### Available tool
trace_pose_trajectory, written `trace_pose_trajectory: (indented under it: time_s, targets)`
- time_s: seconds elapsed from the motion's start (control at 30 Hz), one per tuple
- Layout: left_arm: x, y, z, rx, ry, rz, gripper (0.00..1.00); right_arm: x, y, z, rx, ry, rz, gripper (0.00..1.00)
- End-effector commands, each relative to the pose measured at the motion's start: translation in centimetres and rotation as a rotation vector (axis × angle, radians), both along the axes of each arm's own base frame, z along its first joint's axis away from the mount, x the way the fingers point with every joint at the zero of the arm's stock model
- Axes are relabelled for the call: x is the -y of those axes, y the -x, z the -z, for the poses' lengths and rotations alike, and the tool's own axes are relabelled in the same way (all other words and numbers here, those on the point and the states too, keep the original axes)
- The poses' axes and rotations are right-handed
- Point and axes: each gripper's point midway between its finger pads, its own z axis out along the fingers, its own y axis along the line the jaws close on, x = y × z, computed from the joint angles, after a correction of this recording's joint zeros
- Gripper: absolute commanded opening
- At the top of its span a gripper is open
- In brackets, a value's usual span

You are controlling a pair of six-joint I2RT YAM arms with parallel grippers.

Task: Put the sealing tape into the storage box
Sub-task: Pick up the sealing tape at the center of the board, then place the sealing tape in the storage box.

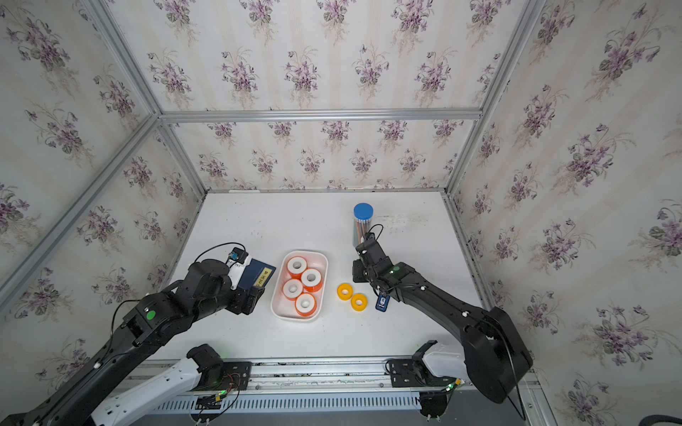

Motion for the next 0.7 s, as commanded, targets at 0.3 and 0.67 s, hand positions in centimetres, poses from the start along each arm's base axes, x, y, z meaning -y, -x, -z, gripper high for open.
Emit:
trace_pose_trajectory:
  time_s: [0.3,0.67]
  targets:
    - [-0.3,0.0,-0.6,0.021,-0.001,-0.007,0.89,-17.1,5.5,-6.2,-0.057,-0.305,-0.391,0.20]
    - [-0.6,0.1,-0.7,0.032,0.000,-0.016,0.88,-23.1,5.9,-0.5,-0.175,-0.293,-0.421,0.19]
